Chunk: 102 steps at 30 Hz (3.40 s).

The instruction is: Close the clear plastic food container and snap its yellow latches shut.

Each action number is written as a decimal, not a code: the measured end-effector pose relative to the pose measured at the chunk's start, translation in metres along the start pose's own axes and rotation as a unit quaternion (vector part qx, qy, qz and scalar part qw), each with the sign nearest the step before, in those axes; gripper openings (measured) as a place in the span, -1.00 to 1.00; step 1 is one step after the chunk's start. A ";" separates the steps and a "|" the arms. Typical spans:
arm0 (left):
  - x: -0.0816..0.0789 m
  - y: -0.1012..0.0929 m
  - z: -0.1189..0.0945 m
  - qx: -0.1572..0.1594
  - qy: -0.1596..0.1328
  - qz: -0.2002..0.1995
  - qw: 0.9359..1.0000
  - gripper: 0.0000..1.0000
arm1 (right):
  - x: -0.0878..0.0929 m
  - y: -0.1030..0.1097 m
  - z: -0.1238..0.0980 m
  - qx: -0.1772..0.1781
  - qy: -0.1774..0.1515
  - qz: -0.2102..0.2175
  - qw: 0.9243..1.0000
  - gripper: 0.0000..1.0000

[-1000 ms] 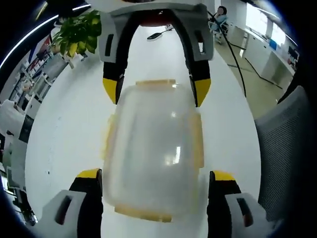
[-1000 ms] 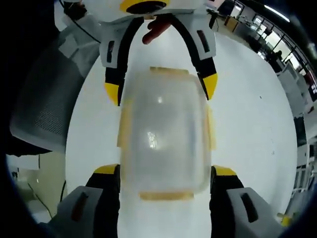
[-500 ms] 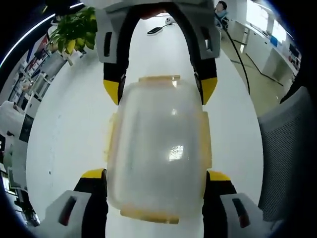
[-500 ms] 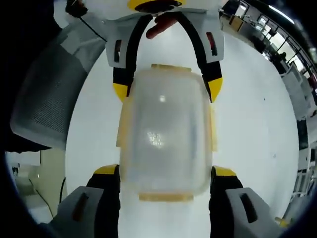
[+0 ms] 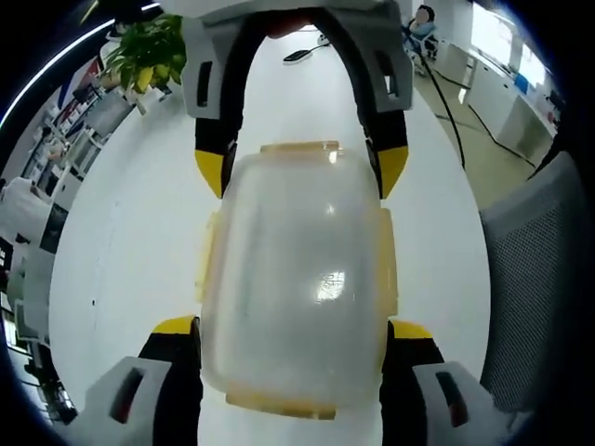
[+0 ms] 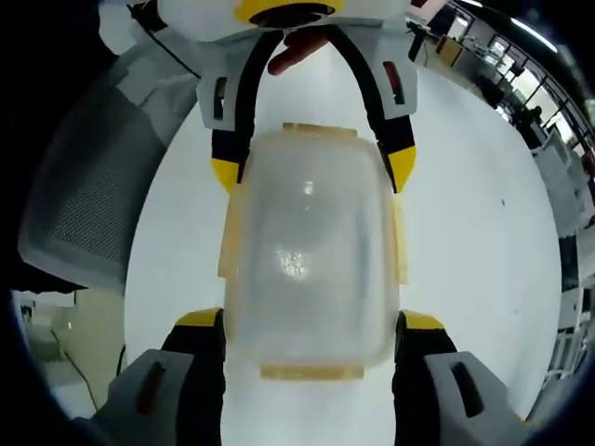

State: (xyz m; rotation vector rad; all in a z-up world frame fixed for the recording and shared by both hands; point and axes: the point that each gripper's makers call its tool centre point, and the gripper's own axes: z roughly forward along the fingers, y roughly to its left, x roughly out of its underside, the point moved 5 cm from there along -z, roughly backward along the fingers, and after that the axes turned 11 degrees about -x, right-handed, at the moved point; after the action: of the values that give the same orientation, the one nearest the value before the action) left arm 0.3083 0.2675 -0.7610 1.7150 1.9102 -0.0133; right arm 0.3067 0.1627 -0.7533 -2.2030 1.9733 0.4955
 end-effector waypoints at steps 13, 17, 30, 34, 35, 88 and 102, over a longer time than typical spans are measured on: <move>0.028 0.005 -0.011 -0.007 0.014 -0.007 1.000 0.52 | -0.031 -0.008 0.012 -0.004 -0.007 -0.013 1.000 0.45; 0.037 0.010 -0.014 -0.007 0.020 -0.003 1.000 0.52 | -0.042 -0.011 0.016 0.000 0.002 -0.009 1.000 0.45; 0.061 0.039 -0.011 -0.007 0.046 0.013 0.999 0.53 | -0.066 -0.040 0.023 0.008 -0.001 0.001 1.000 0.46; 0.064 0.047 -0.010 -0.008 0.050 0.010 0.999 0.52 | -0.067 -0.050 0.022 0.007 -0.002 -0.001 1.000 0.46; 0.065 0.050 -0.010 -0.009 0.051 0.009 0.999 0.52 | -0.068 -0.053 0.022 0.006 -0.003 -0.002 1.000 0.47; 0.075 0.139 0.023 -0.002 0.056 0.054 0.997 0.53 | -0.073 -0.140 0.014 0.024 -0.042 0.048 0.998 0.52; 0.083 0.136 0.018 -0.006 0.030 0.050 0.998 0.67 | -0.072 -0.137 0.015 0.037 -0.091 0.020 0.995 0.57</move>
State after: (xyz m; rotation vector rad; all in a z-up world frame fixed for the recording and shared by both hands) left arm 0.4387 0.3609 -0.7624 1.8185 1.8617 0.0889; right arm 0.4333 0.2526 -0.7587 -2.0012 1.9114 0.5947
